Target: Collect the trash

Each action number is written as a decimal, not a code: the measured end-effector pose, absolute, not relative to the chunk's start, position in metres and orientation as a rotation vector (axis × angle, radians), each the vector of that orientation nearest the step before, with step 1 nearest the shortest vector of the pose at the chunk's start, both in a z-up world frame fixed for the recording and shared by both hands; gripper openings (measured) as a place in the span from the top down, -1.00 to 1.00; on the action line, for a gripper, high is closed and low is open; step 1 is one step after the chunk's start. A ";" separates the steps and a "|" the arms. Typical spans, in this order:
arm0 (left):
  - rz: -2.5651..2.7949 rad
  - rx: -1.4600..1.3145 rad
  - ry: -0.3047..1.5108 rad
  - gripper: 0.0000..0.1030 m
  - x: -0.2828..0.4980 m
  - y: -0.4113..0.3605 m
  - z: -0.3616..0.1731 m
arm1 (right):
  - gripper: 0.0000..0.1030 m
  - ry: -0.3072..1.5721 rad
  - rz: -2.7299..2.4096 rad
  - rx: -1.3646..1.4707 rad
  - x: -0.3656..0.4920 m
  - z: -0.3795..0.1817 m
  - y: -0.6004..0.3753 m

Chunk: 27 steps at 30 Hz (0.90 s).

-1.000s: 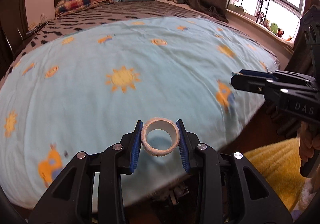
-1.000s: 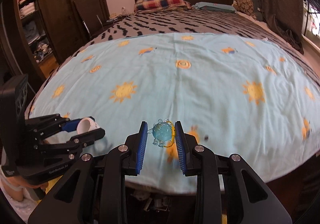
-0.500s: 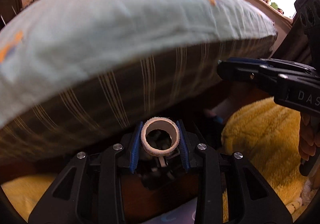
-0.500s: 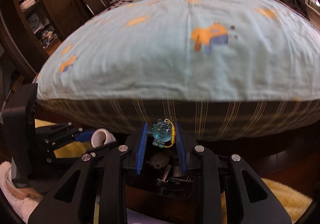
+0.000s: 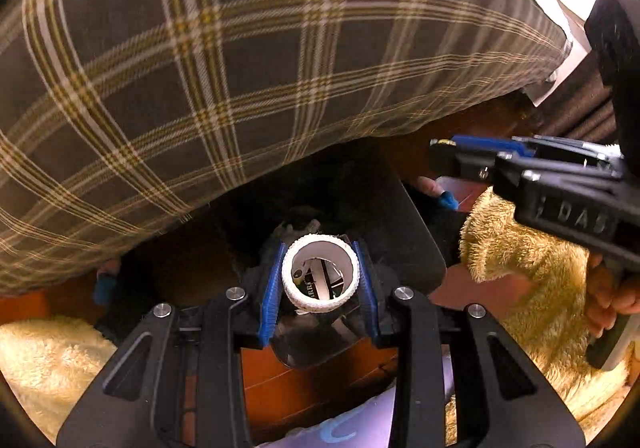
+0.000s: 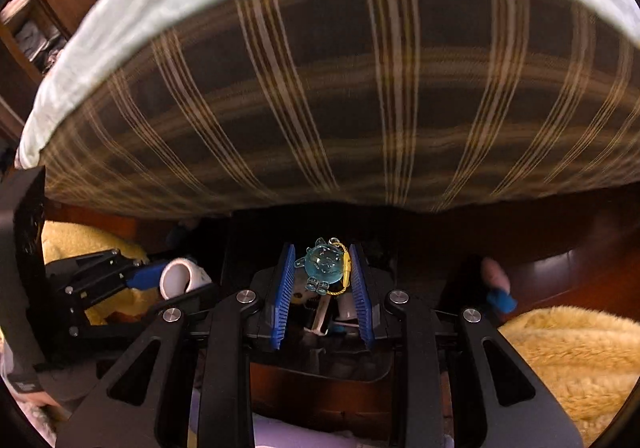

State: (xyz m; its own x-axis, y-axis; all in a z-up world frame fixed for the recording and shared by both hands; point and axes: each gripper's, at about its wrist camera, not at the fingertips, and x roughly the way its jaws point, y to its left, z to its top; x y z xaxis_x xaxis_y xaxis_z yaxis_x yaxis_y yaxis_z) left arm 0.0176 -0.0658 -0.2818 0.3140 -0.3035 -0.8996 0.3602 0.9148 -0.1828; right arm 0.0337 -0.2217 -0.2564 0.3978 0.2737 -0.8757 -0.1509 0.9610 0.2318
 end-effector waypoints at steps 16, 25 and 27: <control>-0.405 0.021 1.184 -0.06 0.027 -0.050 -0.280 | 0.00 1.105 0.222 0.181 0.045 -0.246 -0.235; -0.322 0.009 0.992 -0.84 0.017 -0.024 -0.208 | -0.87 0.899 0.123 0.258 0.024 -0.174 -0.263; -0.325 0.001 0.943 -0.84 0.014 -0.019 -0.186 | -0.92 0.852 0.107 0.290 0.019 -0.154 -0.269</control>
